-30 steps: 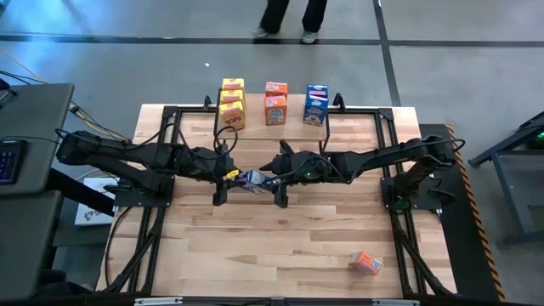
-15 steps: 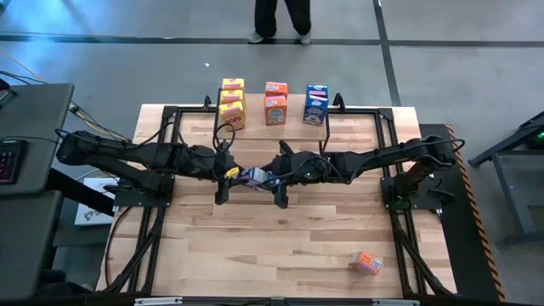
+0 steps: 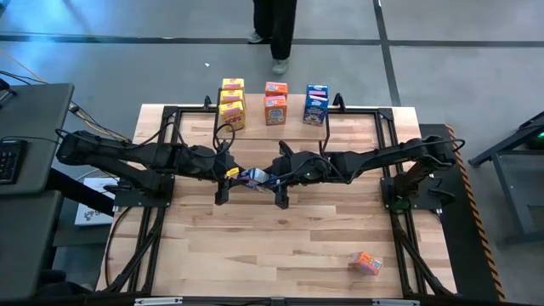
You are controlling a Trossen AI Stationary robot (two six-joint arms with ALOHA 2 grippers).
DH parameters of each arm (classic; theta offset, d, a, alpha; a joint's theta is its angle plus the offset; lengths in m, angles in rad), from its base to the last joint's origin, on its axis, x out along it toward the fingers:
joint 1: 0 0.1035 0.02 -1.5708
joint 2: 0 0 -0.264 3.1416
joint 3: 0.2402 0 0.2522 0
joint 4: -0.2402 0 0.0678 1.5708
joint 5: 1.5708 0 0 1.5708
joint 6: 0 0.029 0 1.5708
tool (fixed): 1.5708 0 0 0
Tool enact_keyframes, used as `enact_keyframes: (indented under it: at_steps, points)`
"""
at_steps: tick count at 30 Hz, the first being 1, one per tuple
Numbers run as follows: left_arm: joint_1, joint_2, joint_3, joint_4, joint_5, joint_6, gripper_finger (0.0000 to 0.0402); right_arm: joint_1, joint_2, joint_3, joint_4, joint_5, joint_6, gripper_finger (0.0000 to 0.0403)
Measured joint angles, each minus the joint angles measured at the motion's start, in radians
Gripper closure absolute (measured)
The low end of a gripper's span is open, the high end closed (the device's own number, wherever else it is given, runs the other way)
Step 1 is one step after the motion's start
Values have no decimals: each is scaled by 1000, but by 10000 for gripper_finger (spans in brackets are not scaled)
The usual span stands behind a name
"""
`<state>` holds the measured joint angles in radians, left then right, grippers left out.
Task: Stack cereal on shelf
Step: Put the blue cereal box on the shelf aligned with the other blue cereal boxes
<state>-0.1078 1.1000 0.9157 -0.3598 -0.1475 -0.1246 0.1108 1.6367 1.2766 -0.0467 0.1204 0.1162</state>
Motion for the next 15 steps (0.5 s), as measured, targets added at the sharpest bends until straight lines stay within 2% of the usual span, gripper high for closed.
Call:
enact_keyframes:
  at_steps: [15]
  points:
    - [0,0,-1,16,0,-2,251,0,0,0,0,3,-1,245]
